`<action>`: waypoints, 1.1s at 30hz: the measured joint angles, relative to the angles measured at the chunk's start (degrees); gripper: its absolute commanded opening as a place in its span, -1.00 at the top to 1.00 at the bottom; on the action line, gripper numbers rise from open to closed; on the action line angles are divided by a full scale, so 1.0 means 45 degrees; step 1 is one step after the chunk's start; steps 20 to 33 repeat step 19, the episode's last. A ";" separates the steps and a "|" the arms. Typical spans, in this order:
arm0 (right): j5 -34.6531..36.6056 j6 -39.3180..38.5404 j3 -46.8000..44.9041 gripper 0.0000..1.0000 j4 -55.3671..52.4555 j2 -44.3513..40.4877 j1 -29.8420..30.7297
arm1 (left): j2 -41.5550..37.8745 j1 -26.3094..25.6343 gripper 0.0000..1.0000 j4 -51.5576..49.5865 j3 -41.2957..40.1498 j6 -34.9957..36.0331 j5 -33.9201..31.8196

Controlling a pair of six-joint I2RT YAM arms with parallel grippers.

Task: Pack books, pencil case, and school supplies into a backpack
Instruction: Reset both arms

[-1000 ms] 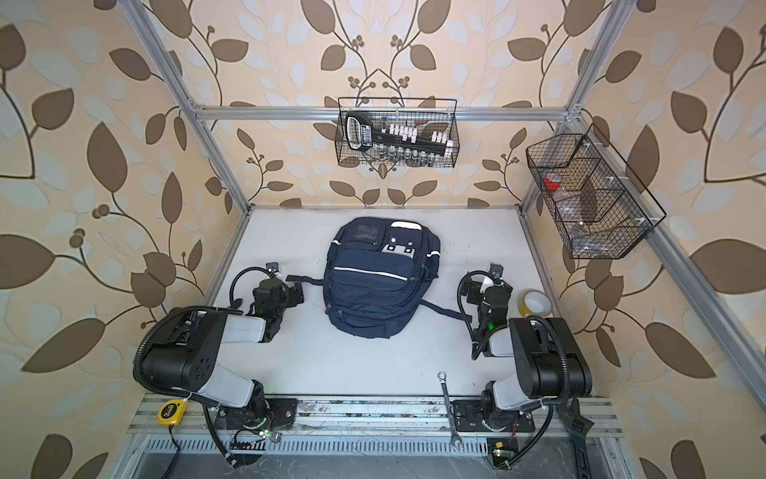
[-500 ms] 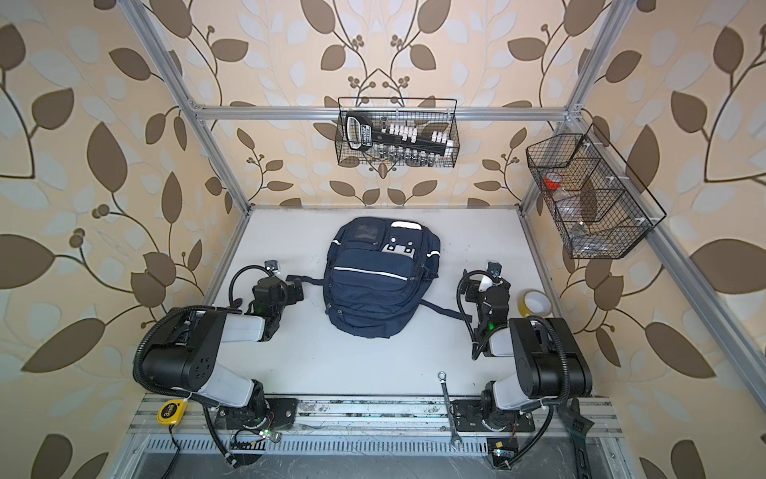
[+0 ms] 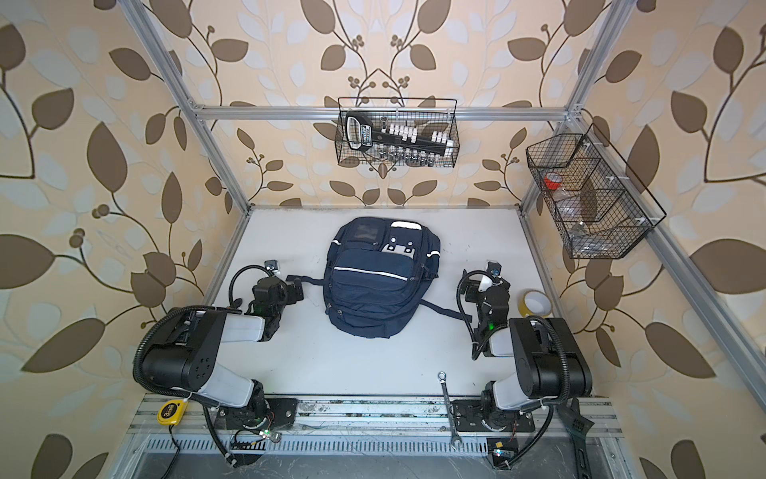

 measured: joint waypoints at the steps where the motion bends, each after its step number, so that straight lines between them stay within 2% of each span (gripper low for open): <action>1: 0.0000 0.0000 0.0000 -0.99 0.0000 0.0000 0.0000 | 0.0000 0.0000 -0.98 0.0000 0.0000 0.0000 0.0000; 33: -0.0359 -0.0194 0.0073 -0.99 -0.0136 0.0000 -0.0015 | 0.0000 0.0000 -0.98 0.0000 0.0000 0.0000 0.0000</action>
